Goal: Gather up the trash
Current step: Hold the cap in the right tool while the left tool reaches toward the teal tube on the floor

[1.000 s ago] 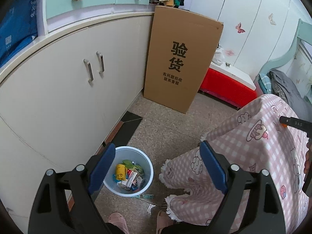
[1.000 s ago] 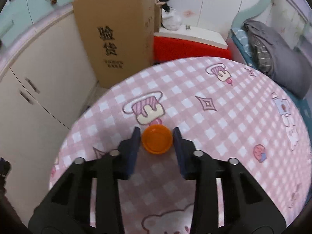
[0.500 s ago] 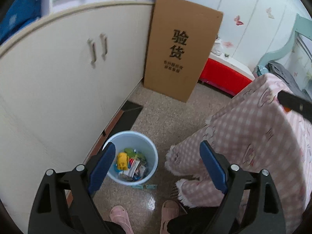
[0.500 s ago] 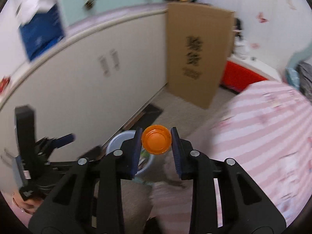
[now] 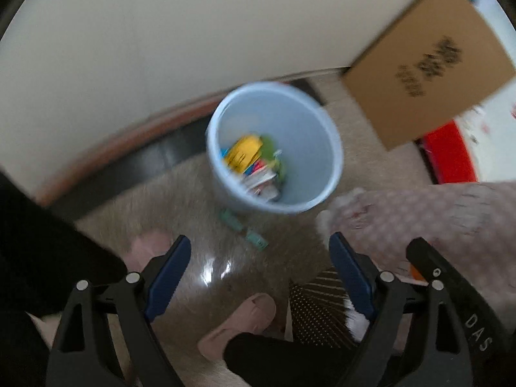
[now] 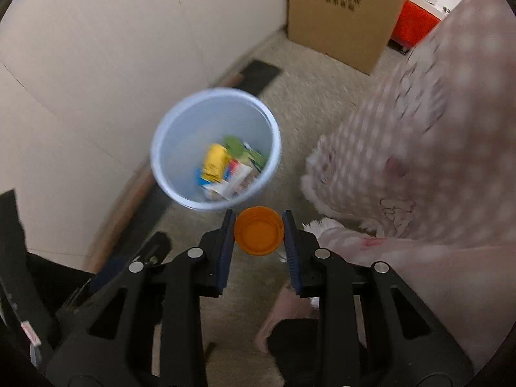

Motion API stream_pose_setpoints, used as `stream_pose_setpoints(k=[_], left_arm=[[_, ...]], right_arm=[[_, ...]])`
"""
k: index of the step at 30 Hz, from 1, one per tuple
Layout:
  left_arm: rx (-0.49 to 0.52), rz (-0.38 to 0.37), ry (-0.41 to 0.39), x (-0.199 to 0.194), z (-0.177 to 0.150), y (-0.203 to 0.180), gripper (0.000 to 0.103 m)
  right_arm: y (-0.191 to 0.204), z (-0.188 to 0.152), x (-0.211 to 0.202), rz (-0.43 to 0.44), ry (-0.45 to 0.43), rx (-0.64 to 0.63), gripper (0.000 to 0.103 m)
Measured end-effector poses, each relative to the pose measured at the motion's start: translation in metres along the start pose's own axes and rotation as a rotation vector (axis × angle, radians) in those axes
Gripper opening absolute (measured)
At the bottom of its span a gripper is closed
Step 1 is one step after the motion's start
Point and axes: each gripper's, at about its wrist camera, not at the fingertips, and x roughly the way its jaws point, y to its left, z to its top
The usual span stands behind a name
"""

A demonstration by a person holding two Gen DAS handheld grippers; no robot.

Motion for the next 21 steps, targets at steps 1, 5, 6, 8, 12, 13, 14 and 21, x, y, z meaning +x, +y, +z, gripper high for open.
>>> stream_pose_setpoints(k=[1, 5, 6, 8, 12, 13, 14, 21], left_arm=[[-0.031, 0.019, 0.011, 0.016, -0.006, 0.006, 0.085], [-0.121, 0.088, 0.093, 0.081, -0.026, 0.028, 0.085], [-0.162, 0.111, 0.119, 0.103, -0.031, 0.035, 0.085], [-0.225, 0.143, 0.179, 0.143, -0.040, 0.048, 0.085], [-0.300, 0.160, 0.283, 0.207, -0.056, 0.058, 0.084], [-0.322, 0.170, 0.303, 0.223, -0.058, 0.060, 0.084], [-0.343, 0.174, 0.318, 0.237, -0.060, 0.061, 0.084], [-0.389, 0.116, 0.343, 0.316, -0.066, 0.060, 0.076]], right_arm=[[-0.002, -0.002, 0.018, -0.002, 0.026, 0.025, 0.029], [-0.020, -0.010, 0.102, 0.002, 0.156, 0.154, 0.029], [-0.022, -0.010, 0.121, -0.011, 0.185, 0.185, 0.029], [-0.026, -0.009, 0.155, -0.045, 0.230, 0.212, 0.029], [-0.039, -0.013, 0.221, -0.084, 0.328, 0.285, 0.029], [-0.041, -0.013, 0.236, -0.096, 0.346, 0.306, 0.029], [-0.044, -0.013, 0.250, -0.101, 0.357, 0.330, 0.029], [-0.061, -0.020, 0.326, -0.127, 0.410, 0.361, 0.029]])
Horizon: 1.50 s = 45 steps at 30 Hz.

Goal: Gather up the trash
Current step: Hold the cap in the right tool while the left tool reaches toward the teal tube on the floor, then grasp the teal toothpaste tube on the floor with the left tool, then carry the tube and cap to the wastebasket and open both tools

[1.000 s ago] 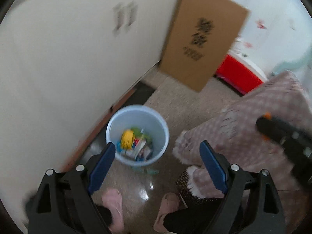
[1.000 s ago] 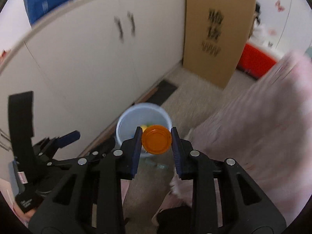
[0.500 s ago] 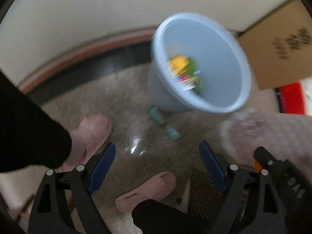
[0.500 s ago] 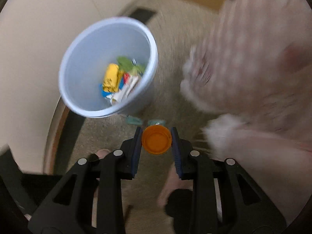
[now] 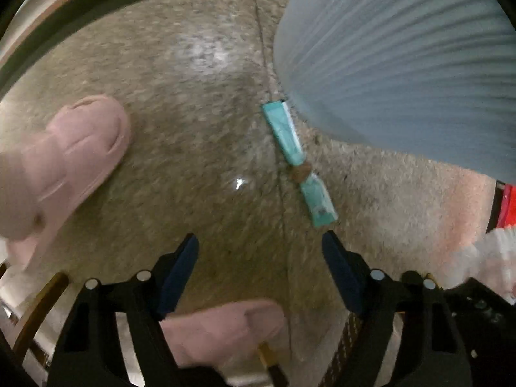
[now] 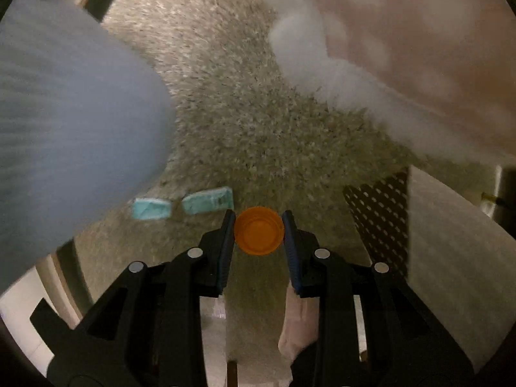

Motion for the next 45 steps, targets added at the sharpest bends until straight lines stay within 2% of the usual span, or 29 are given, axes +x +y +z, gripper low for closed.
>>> stream_pose_setpoints(k=[2, 7, 10, 12, 15, 21, 23, 25, 26, 28, 29, 30, 33, 37, 40, 45], left_arm=[[-0.006, -0.025, 0.005, 0.018, 0.003, -0.001, 0.073], [-0.058, -0.021, 0.019, 0.055, 0.019, -0.001, 0.069], [-0.040, -0.050, -0.011, 0.064, 0.023, -0.008, 0.067], [-0.055, -0.067, 0.006, 0.072, 0.023, -0.009, 0.066], [-0.052, -0.042, -0.019, 0.080, 0.020, -0.012, 0.070], [-0.137, 0.014, -0.074, 0.093, 0.006, -0.035, 0.073], [-0.145, 0.043, -0.072, 0.095, 0.004, -0.041, 0.071], [-0.131, 0.077, -0.059, 0.096, 0.000, -0.049, 0.064], [-0.120, 0.083, -0.053, 0.096, 0.002, -0.050, 0.059], [-0.068, 0.105, -0.050, 0.090, 0.005, -0.053, 0.041], [-0.048, 0.100, -0.056, 0.087, 0.006, -0.052, 0.022], [-0.028, 0.085, -0.046, 0.086, 0.006, -0.052, 0.018], [0.008, 0.025, 0.007, 0.085, 0.012, -0.044, 0.016], [0.025, 0.015, 0.027, 0.067, 0.018, -0.022, 0.016], [0.042, 0.014, 0.023, 0.042, 0.015, -0.004, 0.016], [0.047, -0.011, -0.005, -0.017, 0.004, 0.012, 0.016]], right_arm=[[-0.005, 0.004, 0.015, -0.004, 0.006, -0.002, 0.029], [-0.011, 0.022, 0.038, -0.007, 0.013, -0.004, 0.029], [-0.011, 0.029, 0.046, 0.010, 0.014, 0.003, 0.029], [-0.011, 0.033, 0.053, 0.016, 0.016, -0.001, 0.029], [-0.012, 0.033, 0.063, 0.027, 0.029, -0.003, 0.029], [-0.013, 0.041, 0.066, 0.058, 0.048, -0.004, 0.029], [-0.015, 0.043, 0.067, 0.077, 0.056, -0.005, 0.029], [-0.010, 0.042, 0.072, 0.080, 0.071, -0.005, 0.029], [-0.007, 0.038, 0.072, 0.079, 0.077, -0.008, 0.029], [-0.002, 0.033, 0.074, 0.073, 0.092, -0.024, 0.029], [0.000, 0.031, 0.074, 0.069, 0.094, -0.028, 0.029], [0.003, 0.026, 0.074, 0.073, 0.104, -0.026, 0.029], [0.013, 0.011, 0.070, 0.083, 0.121, -0.030, 0.029], [0.030, -0.007, 0.049, 0.092, 0.122, -0.070, 0.029], [0.040, -0.028, 0.018, 0.118, 0.109, -0.070, 0.029], [0.046, -0.068, -0.042, 0.131, 0.042, -0.145, 0.029]])
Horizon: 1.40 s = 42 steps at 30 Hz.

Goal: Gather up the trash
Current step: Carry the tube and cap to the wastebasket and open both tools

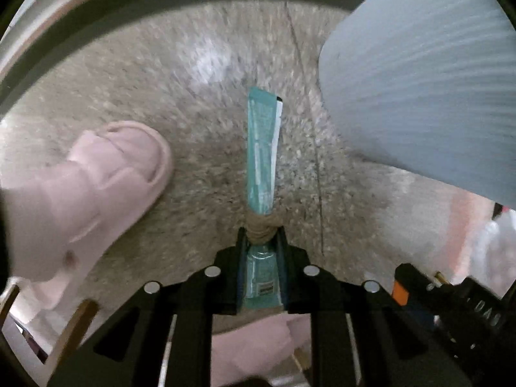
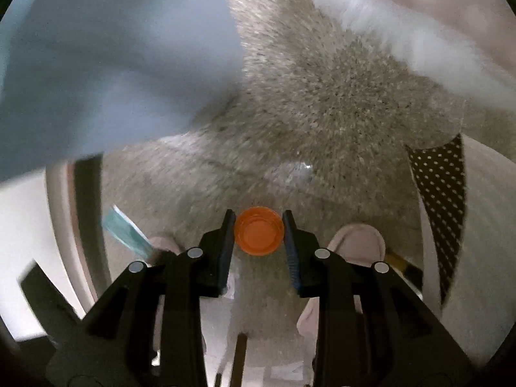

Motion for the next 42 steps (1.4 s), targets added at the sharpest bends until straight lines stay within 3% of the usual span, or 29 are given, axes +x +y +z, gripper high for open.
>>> stream_pose_setpoints(k=[7, 12, 17, 23, 27, 31, 35, 37, 39, 42], left_arm=[[0.158, -0.023, -0.125, -0.101, 0.006, -0.001, 0.016], [0.198, -0.069, -0.183, -0.174, 0.011, 0.000, 0.016], [0.259, -0.168, -0.230, -0.235, 0.009, -0.018, 0.016], [0.456, -0.245, -0.306, -0.297, 0.013, -0.066, 0.016], [0.673, -0.180, -0.404, -0.330, 0.015, -0.111, 0.016], [0.757, -0.189, -0.451, -0.358, 0.016, -0.142, 0.017], [0.841, -0.152, -0.518, -0.376, 0.014, -0.166, 0.019], [0.850, -0.151, -0.546, -0.384, 0.015, -0.171, 0.032], [0.845, -0.144, -0.588, -0.393, 0.016, -0.174, 0.075], [0.857, -0.135, -0.612, -0.401, 0.014, -0.177, 0.075]], right_arm=[[0.026, -0.042, -0.071, 0.019, -0.156, -0.144, 0.029], [0.040, -0.057, -0.132, 0.045, -0.277, -0.220, 0.029], [0.053, -0.047, -0.178, 0.081, -0.403, -0.258, 0.029], [0.057, -0.022, -0.240, 0.102, -0.511, -0.263, 0.029], [0.050, -0.010, -0.266, 0.119, -0.545, -0.227, 0.029], [0.044, -0.002, -0.283, 0.135, -0.555, -0.207, 0.029], [0.042, 0.002, -0.301, 0.139, -0.579, -0.200, 0.029], [0.039, 0.003, -0.306, 0.143, -0.587, -0.193, 0.029], [0.037, 0.004, -0.309, 0.150, -0.592, -0.185, 0.029], [0.036, 0.003, -0.314, 0.154, -0.600, -0.184, 0.029]])
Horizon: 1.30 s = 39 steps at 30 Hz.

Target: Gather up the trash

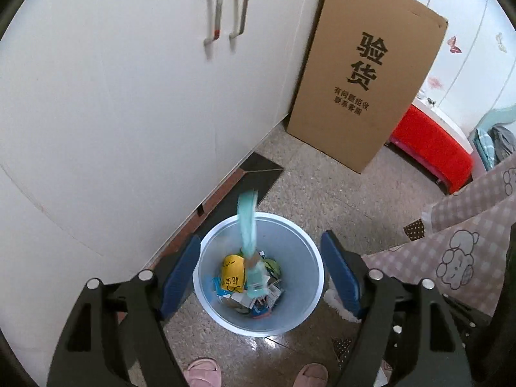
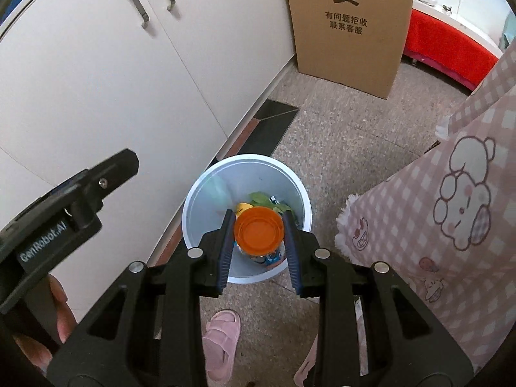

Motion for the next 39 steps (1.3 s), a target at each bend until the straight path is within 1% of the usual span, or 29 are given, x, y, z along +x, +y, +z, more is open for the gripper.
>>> stream_pose_setpoints(k=[3, 5, 10, 12, 14, 15, 16, 17, 18, 19, 20, 22, 24, 27, 32, 33, 35, 36, 39], left_arm=[[0.007, 0.011, 0.003, -0.001, 0.003, 0.000, 0.076], [0.005, 0.016, 0.008, -0.004, 0.004, 0.002, 0.079], [0.008, 0.031, -0.001, -0.009, 0.001, 0.008, 0.079], [0.005, 0.037, -0.004, -0.013, 0.002, 0.012, 0.081], [-0.005, 0.037, -0.013, -0.017, 0.005, 0.017, 0.081], [-0.008, 0.039, -0.017, -0.019, 0.006, 0.018, 0.082], [-0.014, 0.046, -0.021, -0.022, 0.008, 0.021, 0.082], [-0.015, 0.053, -0.028, -0.025, 0.009, 0.023, 0.082], [-0.015, 0.058, -0.034, -0.027, 0.010, 0.023, 0.082], [-0.016, 0.077, -0.045, -0.031, 0.013, 0.025, 0.082], [-0.019, 0.096, -0.060, -0.037, 0.015, 0.027, 0.083], [-0.016, 0.095, -0.079, -0.047, 0.019, 0.030, 0.085], [-0.014, 0.105, -0.106, -0.061, 0.023, 0.032, 0.085], [0.012, 0.122, -0.155, -0.088, 0.029, 0.028, 0.086], [0.076, 0.167, -0.259, -0.153, 0.032, 0.012, 0.089], [0.086, 0.168, -0.273, -0.163, 0.033, 0.009, 0.090], [0.110, 0.167, -0.306, -0.190, 0.032, 0.002, 0.090], [0.120, 0.162, -0.329, -0.210, 0.030, -0.004, 0.091], [0.140, 0.129, -0.386, -0.254, 0.021, -0.017, 0.092]], right_arm=[[0.000, 0.003, -0.005, 0.006, -0.009, -0.004, 0.029], [0.003, 0.005, -0.008, 0.009, -0.017, -0.009, 0.029], [0.015, 0.013, -0.017, 0.021, -0.040, -0.029, 0.029], [0.020, 0.017, -0.022, 0.024, -0.056, -0.040, 0.029], [0.025, 0.021, -0.025, 0.037, -0.071, -0.056, 0.029], [0.028, 0.024, -0.029, 0.038, -0.095, -0.068, 0.030], [0.030, 0.026, -0.032, 0.040, -0.116, -0.072, 0.036], [0.031, 0.029, -0.035, 0.027, -0.134, -0.070, 0.050], [0.030, 0.031, -0.038, 0.012, -0.150, -0.068, 0.056], [0.029, 0.033, -0.042, 0.020, -0.161, -0.067, 0.060], [0.030, 0.036, -0.047, 0.028, -0.171, -0.067, 0.060], [0.033, 0.038, -0.058, 0.021, -0.197, -0.079, 0.060], [0.037, 0.039, -0.073, 0.025, -0.225, -0.093, 0.061], [0.047, 0.040, -0.105, 0.005, -0.277, -0.123, 0.063], [0.059, 0.032, -0.173, -0.029, -0.372, -0.144, 0.070], [0.060, 0.028, -0.193, -0.044, -0.397, -0.145, 0.070], [0.059, 0.022, -0.225, -0.052, -0.437, -0.137, 0.075], [0.058, 0.017, -0.247, -0.067, -0.464, -0.129, 0.076], [0.052, 0.000, -0.300, -0.074, -0.533, -0.112, 0.079]])
